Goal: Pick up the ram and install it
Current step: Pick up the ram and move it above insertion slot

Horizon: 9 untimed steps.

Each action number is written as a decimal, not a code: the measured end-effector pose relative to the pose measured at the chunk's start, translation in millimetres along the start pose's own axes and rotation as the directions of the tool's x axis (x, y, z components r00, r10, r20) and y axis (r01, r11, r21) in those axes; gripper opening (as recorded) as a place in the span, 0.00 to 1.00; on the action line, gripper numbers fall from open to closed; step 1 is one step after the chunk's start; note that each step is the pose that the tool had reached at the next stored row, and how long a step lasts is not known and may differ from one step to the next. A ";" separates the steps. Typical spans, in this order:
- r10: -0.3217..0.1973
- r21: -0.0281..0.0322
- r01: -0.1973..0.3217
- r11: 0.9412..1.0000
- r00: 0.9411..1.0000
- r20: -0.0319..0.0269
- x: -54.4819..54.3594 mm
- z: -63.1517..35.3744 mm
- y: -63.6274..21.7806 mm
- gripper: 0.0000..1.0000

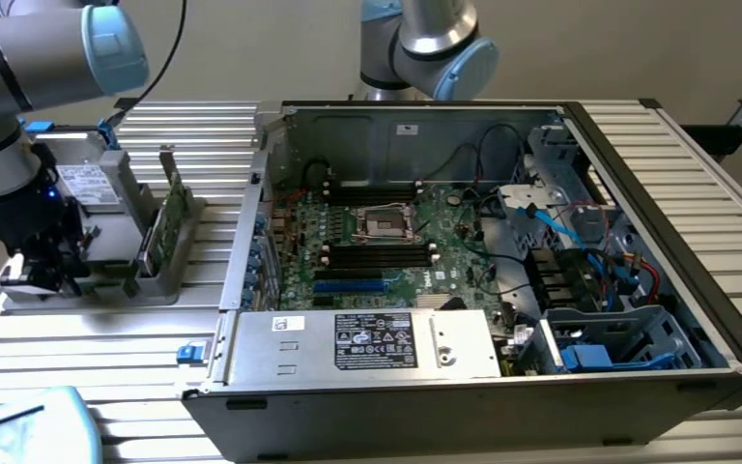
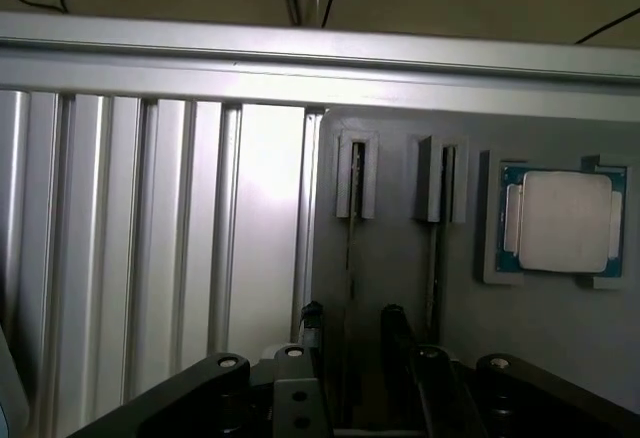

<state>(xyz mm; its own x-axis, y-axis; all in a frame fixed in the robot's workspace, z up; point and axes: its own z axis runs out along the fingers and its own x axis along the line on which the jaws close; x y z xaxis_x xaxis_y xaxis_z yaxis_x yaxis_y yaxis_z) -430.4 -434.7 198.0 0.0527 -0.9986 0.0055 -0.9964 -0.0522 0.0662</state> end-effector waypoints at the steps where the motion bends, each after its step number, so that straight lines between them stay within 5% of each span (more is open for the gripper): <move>1: 0.000 0.000 0.000 1.000 1.000 0.000 0.0 0.6 -0.1 0.37; 9: 0.000 0.000 0.000 1.000 1.000 0.000 0.0 3.2 -0.3 0.37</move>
<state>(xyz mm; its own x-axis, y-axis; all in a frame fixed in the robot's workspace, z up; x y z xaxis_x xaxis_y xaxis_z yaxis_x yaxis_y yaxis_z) -430.3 -434.7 194.7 0.0527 -0.9986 0.0056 -0.9964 -0.0522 0.0664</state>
